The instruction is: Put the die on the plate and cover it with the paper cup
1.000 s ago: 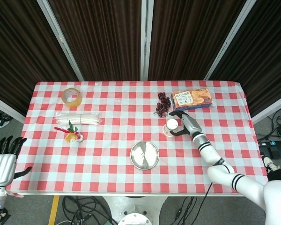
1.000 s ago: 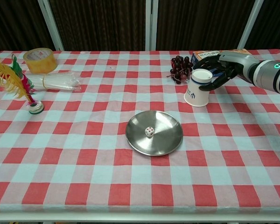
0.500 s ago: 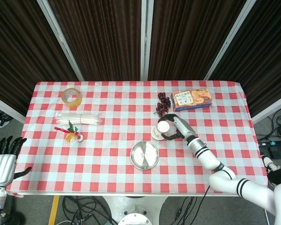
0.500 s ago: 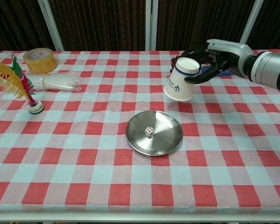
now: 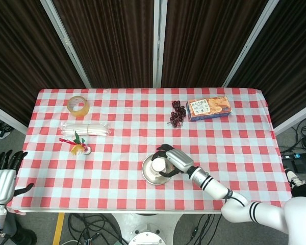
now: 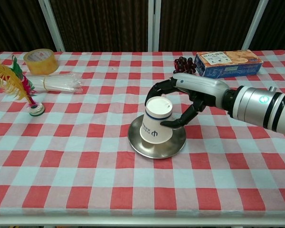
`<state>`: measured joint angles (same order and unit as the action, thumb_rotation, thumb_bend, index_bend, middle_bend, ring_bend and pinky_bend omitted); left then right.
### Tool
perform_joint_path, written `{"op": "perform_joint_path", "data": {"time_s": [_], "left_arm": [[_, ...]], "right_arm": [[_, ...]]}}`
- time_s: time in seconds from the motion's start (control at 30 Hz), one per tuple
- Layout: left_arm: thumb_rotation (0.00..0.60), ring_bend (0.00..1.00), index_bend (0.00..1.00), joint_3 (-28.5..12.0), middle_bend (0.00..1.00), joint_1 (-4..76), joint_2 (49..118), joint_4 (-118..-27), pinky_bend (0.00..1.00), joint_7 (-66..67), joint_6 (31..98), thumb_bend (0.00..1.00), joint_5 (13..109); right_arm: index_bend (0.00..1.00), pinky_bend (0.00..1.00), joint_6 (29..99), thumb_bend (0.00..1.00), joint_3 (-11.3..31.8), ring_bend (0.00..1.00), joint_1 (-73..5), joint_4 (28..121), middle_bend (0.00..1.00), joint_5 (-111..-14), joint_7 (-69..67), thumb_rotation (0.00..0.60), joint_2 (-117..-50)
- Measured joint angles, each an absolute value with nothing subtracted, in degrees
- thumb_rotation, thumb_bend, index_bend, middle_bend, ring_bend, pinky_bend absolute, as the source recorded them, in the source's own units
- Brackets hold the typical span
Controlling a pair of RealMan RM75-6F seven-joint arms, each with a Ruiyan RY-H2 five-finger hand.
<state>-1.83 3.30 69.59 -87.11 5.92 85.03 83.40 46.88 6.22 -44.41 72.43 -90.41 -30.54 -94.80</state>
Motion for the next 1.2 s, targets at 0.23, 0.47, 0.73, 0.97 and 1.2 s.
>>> {"op": "perform_joint_path", "data": {"time_s": [0.23,0.47,0.73,0.97,1.2], "left_arm": [[0.6,0.02,0.14,-1.88,0.13,3.33,69.92,-86.46,0.02,5.32,84.96,0.0,83.45],[0.6,0.02,0.14,-1.85,0.13,3.23,69.89,-86.55,0.02,5.41,84.95,0.0,83.35],[0.6,0.02,0.14,-1.98,0.13,3.43,69.68,-87.16,0.02,6.25,85.07,0.0,83.67],[0.6,0.02,0.14,-1.95,0.13,3.13,69.49,-87.61,0.02,6.53,85.39,0.0,83.47],[0.6,0.02,0.14,-1.92,0.13,3.16,69.5,-87.81,0.02,6.87,85.46,0.0,83.69]], "right_arm": [[0.56,0.06,45.64,0.31,5.98,0.12,-46.1,70.15,0.34,-88.83,-28.61,0.6,-96.97],[0.56,0.06,45.0,0.31,5.09,0.12,-46.87,68.75,0.34,-88.17,-29.05,0.6,-98.17],[0.56,0.06,46.99,0.31,3.73,0.14,-46.89,69.85,0.35,-89.67,-32.71,0.6,-96.63],[0.56,0.06,46.82,0.32,4.32,0.14,-47.3,66.12,0.35,-87.82,-29.23,0.6,-98.24],[0.56,0.06,49.14,0.33,0.37,0.14,-47.38,71.25,0.35,-93.09,-33.5,0.6,-95.34]]}}
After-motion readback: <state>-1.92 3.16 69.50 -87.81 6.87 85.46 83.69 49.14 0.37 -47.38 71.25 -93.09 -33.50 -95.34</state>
